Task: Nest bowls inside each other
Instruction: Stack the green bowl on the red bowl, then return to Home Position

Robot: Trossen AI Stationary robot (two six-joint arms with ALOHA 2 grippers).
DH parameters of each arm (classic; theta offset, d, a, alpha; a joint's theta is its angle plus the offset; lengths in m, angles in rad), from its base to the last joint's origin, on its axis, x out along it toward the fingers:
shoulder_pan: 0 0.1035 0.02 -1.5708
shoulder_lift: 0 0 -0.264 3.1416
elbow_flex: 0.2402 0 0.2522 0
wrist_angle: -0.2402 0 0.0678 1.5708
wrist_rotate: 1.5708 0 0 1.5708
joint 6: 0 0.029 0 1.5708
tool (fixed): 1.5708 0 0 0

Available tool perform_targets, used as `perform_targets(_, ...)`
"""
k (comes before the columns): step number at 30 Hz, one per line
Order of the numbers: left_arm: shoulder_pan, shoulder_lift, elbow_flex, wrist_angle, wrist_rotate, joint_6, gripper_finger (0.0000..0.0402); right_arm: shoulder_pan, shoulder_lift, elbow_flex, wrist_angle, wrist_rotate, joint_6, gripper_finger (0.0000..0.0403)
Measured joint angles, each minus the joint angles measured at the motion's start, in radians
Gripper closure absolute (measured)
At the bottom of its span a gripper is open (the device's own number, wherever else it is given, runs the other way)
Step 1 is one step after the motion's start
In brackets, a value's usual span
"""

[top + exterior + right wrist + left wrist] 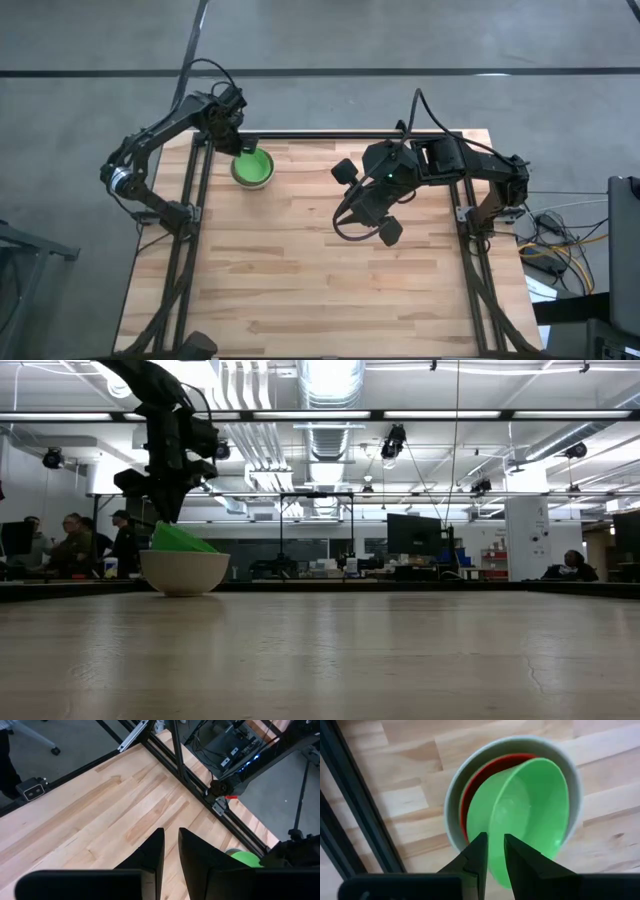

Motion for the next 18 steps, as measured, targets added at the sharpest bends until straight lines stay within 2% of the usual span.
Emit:
perform_targets(8, 0.000, 0.000, -0.079, -0.002, 0.002, 0.001, 0.0335, 0.000, 0.000, 0.000, -0.002, 0.000, 0.000, 0.0351)
perform_targets(12, 0.000, 0.001, -0.111, 0.000, 0.049, 0.010, 0.0335, 0.000, 0.000, 0.000, -0.002, 0.000, -0.007, 0.0351)
perform_targets(18, 0.000, 0.001, -0.115, 0.003, 0.054, 0.011, 0.0335, 0.000, 0.000, 0.000, -0.001, 0.000, -0.018, 0.0351)
